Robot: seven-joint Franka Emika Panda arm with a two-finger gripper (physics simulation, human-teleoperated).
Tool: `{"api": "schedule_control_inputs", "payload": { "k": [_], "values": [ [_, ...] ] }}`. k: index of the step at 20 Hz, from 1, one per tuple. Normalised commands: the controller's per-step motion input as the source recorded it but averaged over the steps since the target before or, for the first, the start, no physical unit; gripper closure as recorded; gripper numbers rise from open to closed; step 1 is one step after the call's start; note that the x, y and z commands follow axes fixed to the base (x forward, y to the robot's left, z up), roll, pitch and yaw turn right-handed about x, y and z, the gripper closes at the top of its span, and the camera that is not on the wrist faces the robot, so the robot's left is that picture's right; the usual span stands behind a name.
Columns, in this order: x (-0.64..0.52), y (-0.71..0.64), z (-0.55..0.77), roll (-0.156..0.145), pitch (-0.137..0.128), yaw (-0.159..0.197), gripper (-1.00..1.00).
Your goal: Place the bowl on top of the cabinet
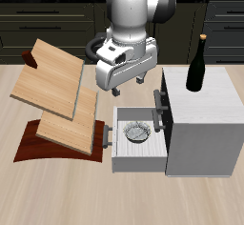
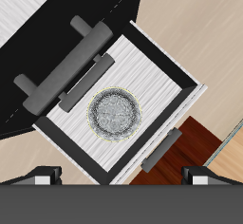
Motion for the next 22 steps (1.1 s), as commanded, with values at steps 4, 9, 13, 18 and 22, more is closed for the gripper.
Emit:
{"api": "schedule_control_inputs", "payload": {
  "k": [4,9,13,18,22],
  "values": [
    [-0.05,0.15,-0.27,0.089,0.095,0.254,-1.0],
    [-0.06,0.1,-0.24,0.077,0.004,0.364,-1.0],
    [0.06,-0.13,-0.12,-0.068,-0.153,0.446,-1.0],
    [0.07,-0.18,-0.05,-0.017,0.003,0.147,-1.0],
    [0.02,-0.2,-0.07,0.012,-0.014,0.176,-1.0]
  ]
}}
